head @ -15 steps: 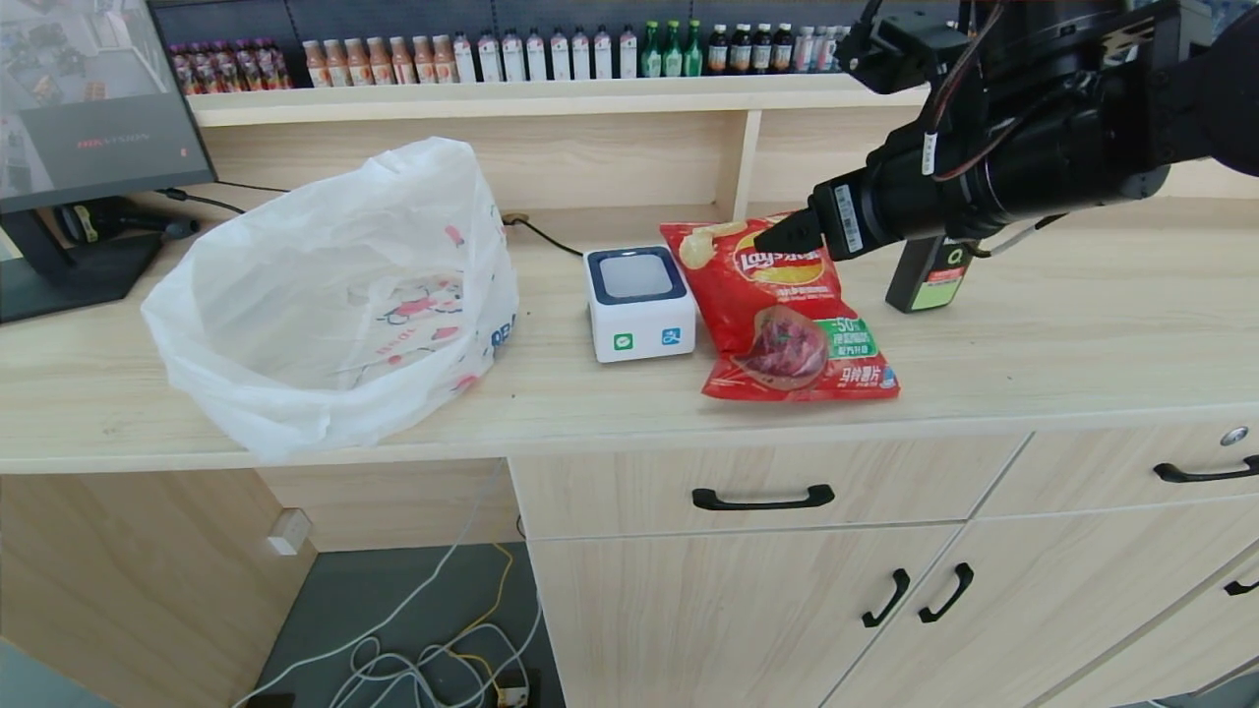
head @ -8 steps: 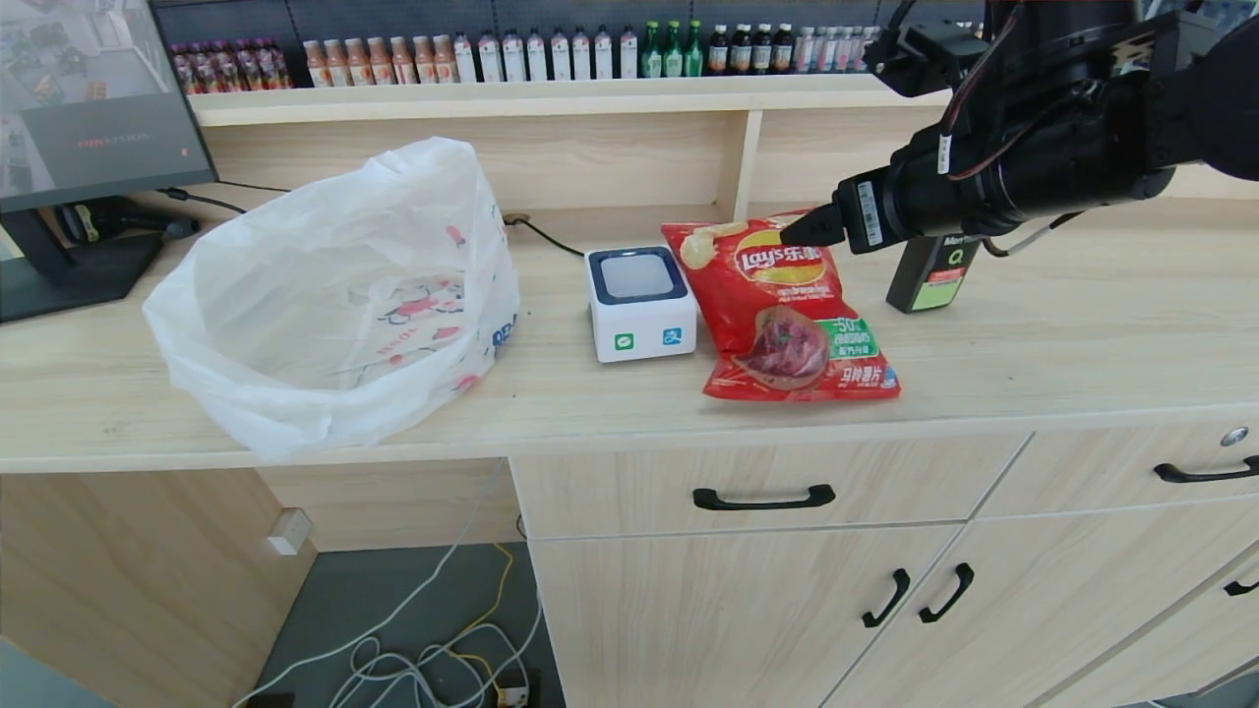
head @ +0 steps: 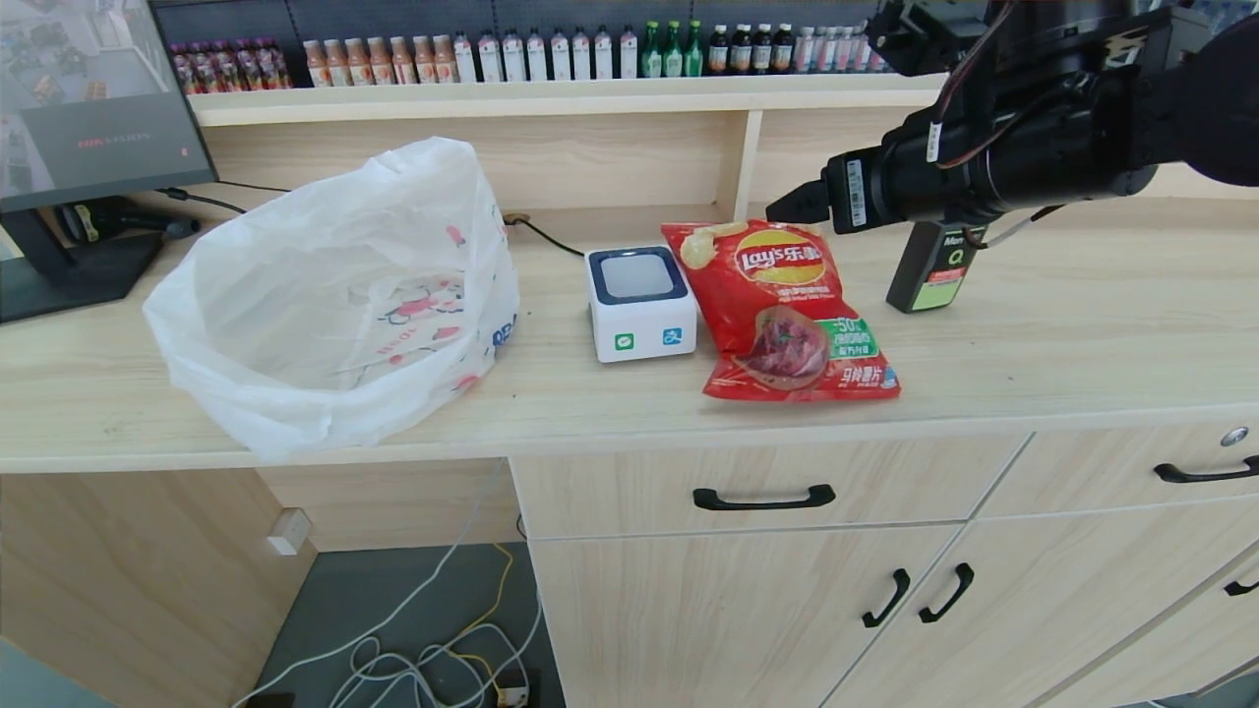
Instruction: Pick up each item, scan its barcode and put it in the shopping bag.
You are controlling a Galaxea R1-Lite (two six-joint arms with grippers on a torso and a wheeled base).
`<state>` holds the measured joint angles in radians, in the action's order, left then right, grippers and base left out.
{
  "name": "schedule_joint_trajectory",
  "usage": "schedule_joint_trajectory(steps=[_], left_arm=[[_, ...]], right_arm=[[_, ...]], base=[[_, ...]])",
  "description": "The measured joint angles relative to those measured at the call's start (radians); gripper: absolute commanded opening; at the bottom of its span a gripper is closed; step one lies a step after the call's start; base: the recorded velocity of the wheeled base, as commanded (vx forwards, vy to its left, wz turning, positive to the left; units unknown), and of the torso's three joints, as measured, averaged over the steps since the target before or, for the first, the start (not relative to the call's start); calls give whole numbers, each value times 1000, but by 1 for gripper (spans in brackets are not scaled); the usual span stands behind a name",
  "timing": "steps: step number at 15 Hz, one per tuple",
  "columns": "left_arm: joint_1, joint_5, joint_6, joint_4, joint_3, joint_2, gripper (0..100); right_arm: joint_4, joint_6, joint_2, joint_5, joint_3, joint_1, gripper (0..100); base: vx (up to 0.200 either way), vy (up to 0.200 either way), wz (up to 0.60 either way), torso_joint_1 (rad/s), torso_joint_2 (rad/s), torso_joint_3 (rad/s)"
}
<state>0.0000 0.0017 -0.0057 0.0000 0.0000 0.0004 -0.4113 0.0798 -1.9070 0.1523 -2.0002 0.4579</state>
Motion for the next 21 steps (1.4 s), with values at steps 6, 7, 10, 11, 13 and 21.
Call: schedule_joint_trajectory(steps=[6,7,10,11,13,21], left_arm=[[0,0,0,0,0,0,100],[0,0,0,0,0,0,100],[0,0,0,0,0,0,100],[0,0,0,0,0,0,100],[0,0,0,0,0,0,100],[0,0,0,0,0,0,100]], right_arm=[[148,-3,26,0,0,0,100],[189,-4,31,0,0,0,100],[260,-3,49,0,0,-1,100],[263,-3,56,0,2,-1,100],[288,-7,69,-1,56,-1,100],[527,-43,83,-3,368,-2,100]], base=[[0,0,0,0,0,0],[0,0,0,0,0,0],[0,0,0,0,0,0],[0,0,0,0,0,0],[0,0,0,0,0,0],[0,0,0,0,0,0]])
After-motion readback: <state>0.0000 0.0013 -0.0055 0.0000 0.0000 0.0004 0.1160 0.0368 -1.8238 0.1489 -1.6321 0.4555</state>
